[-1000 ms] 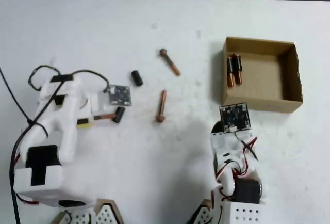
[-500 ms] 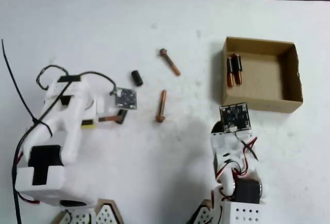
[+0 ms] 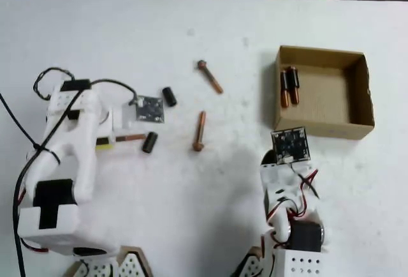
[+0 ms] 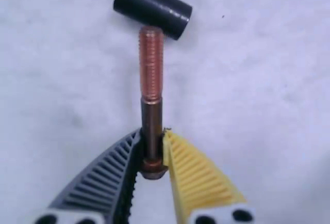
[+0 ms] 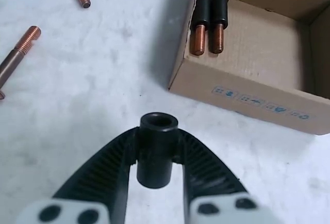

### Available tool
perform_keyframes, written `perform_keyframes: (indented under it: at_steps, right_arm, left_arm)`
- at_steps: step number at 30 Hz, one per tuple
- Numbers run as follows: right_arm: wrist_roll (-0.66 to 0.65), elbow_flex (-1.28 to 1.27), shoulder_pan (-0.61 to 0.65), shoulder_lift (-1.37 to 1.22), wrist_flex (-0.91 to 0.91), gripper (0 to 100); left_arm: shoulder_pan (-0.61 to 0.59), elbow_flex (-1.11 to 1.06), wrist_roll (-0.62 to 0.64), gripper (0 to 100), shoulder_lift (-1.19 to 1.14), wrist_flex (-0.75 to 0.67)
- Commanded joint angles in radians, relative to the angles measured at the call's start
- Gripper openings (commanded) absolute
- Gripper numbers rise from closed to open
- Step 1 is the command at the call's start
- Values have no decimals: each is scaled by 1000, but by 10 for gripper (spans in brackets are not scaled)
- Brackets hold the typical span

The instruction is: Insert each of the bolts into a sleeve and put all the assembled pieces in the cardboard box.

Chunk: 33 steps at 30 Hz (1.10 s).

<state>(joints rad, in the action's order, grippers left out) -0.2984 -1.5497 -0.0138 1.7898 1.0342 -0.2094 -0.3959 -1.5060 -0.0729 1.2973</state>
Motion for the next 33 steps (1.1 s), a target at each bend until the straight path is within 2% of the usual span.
perform_keyframes:
  at_steps: [1,5,13,18,22,27,33]
  right_arm:
    - [3,6,1,10,-24,17]
    - [3,6,1,10,-24,17]
    - [3,6,1,10,-24,17]
    - [3,6,1,10,-24,17]
    - [3,6,1,10,-24,17]
    - [3,6,1,10,-25,17]
    - [3,6,1,10,-25,17]
  left_arm:
    - [-21,-18,-11,24,48,-86]
    - [-24,-68,-11,24,48,-170]
    - [-24,-86,-11,26,42,-180]
    - [-18,-64,-11,27,-68,-178]
    - [-16,-3,-11,27,-151,-152]
    - [39,64,-11,24,-168,-23]
    - [96,80,-5,27,-174,-15]
